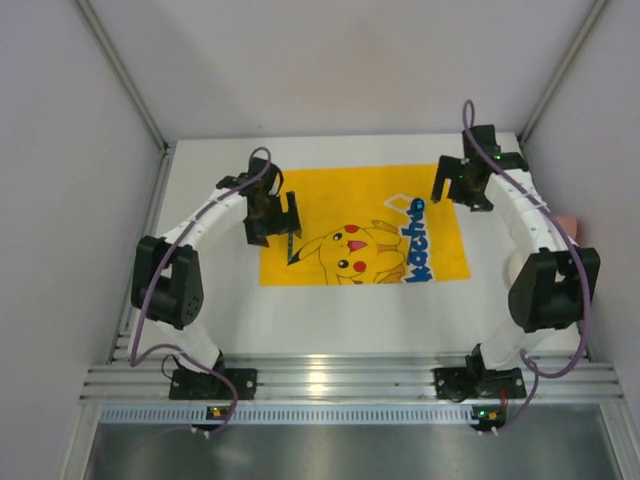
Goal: Set the dinner table for one person
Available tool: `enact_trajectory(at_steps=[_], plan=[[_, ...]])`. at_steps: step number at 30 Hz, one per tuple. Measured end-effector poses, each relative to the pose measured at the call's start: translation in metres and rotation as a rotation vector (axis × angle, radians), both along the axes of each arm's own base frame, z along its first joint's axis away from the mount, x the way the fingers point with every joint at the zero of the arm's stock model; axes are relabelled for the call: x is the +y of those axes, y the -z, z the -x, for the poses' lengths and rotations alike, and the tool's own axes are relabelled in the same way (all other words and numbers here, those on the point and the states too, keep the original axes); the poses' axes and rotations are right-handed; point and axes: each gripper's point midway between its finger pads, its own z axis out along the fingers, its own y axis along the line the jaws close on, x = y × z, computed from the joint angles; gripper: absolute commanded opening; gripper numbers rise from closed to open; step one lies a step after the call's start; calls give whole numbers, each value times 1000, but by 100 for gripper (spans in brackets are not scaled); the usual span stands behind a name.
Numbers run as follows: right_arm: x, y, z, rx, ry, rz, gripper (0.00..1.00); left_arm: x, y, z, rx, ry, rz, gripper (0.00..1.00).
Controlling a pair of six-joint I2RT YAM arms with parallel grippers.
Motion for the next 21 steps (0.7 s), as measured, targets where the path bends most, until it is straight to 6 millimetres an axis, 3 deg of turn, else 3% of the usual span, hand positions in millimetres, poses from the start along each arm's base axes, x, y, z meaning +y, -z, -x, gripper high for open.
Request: enact_trajectory(at_steps=[4,8,12,21], plan=[[-78,-11,0,-21,223,4,95,46,27,20,82,-126,22,94],[-170,-4,23,25,494,53,97,86,36,22,94,-232,30,94],[-210,2,42,83,631,98,97,87,42,18,77,-208,38,92],[-282,11,54,136,825,109,96,78,81,2,154,-155,60,91]])
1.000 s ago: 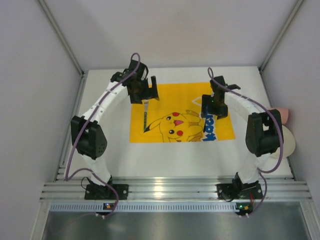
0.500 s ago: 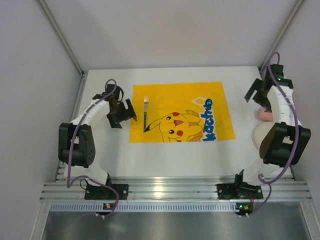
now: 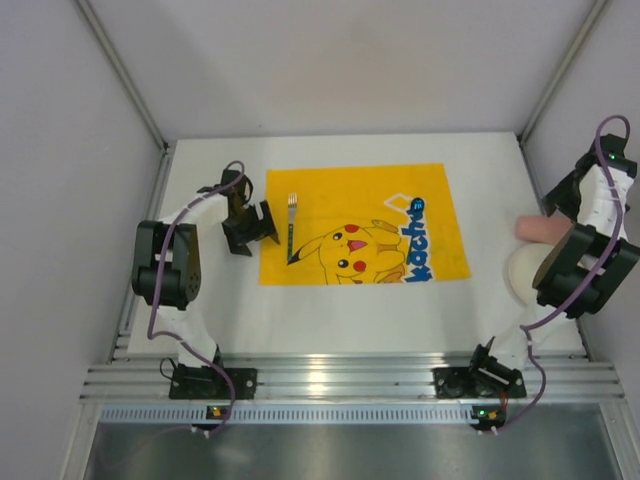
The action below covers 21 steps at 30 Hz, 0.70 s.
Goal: Set the dinner table for one person
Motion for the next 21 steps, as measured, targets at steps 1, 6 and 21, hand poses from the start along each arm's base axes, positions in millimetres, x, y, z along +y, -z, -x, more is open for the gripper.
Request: enact_trajectory(at_steps=[1,6,21], plan=[[-5,1,1,6,8,2,96,0,0,-4,-3,5,1,91],[-13,8,3,45,5,8,96,4,-15,-24,-57,23,2,88],[-42,52,-18,238,-122,3,97,4,-7,-15,-23,41,19,84]])
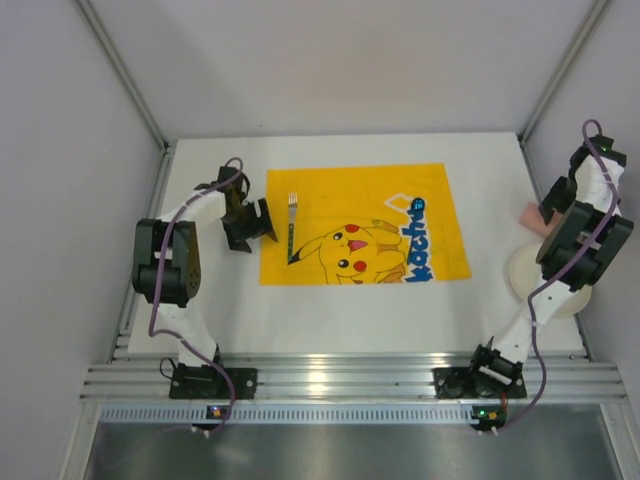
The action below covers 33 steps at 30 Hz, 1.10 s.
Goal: Set the dinner table for one person
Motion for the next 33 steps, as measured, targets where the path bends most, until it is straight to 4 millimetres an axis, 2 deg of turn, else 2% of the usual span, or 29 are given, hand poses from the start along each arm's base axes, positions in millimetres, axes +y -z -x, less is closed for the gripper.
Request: enact_trajectory(at_steps=[6,14,15,19,21,26,28,33], plan=[[4,13,-12,-13,-52,-38,95,2,10,15,49,9,-7,82],[23,48,-52,-199,-143,-160,86,3,12,22,69,25,-21,79],[24,50,-56,-218,-146,-166,84,2,12,23,72,28,-24,79],[29,57,-71,-297,-153,-191,51,-1,13,29,82,45,-38,78],[30,59,-76,-338,-157,-192,47,-4,13,32,85,54,-41,78],[34,61,-83,-421,-163,-185,48,-5,12,43,93,67,-55,77],[36,59,-81,-437,-152,-186,56,-4,10,47,91,71,-61,77],[39,43,-76,-472,-118,-182,66,-2,6,61,96,75,-70,77]])
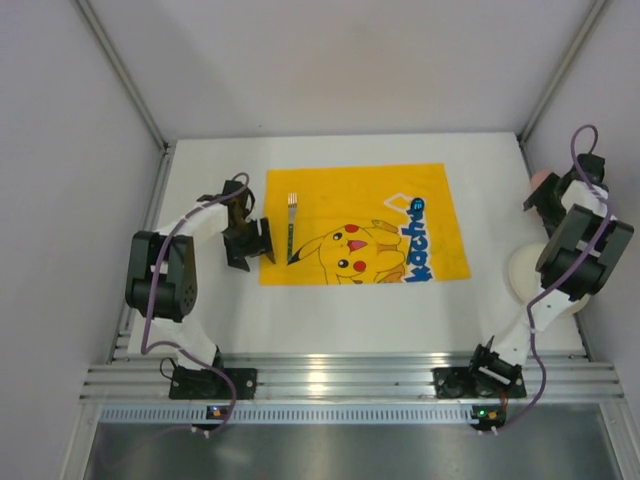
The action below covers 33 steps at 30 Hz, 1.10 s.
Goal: Set the dinner table for one person
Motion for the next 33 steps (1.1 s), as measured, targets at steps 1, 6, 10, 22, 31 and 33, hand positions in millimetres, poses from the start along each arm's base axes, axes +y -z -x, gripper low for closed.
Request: enact_trajectory(at_steps=[1,6,10,22,31,33], plan=[[1,-6,2,-8,8,4,70,0,0,2,2,2,-2,77],[-4,-50,11,-116,68,42,72,-3,1,9,13,22,-13,77],[-10,-79,3,-222,103,74,72,-9,2,12,16,51,-22,77],[-25,-54,-44,-310,111,91,69,-14,-2,11,10,77,-30,77],[-25,-42,-65,-347,107,99,24,-10,1,14,18,74,-46,77],[-25,-39,-68,-352,106,101,8,-9,2,16,24,74,-51,77]])
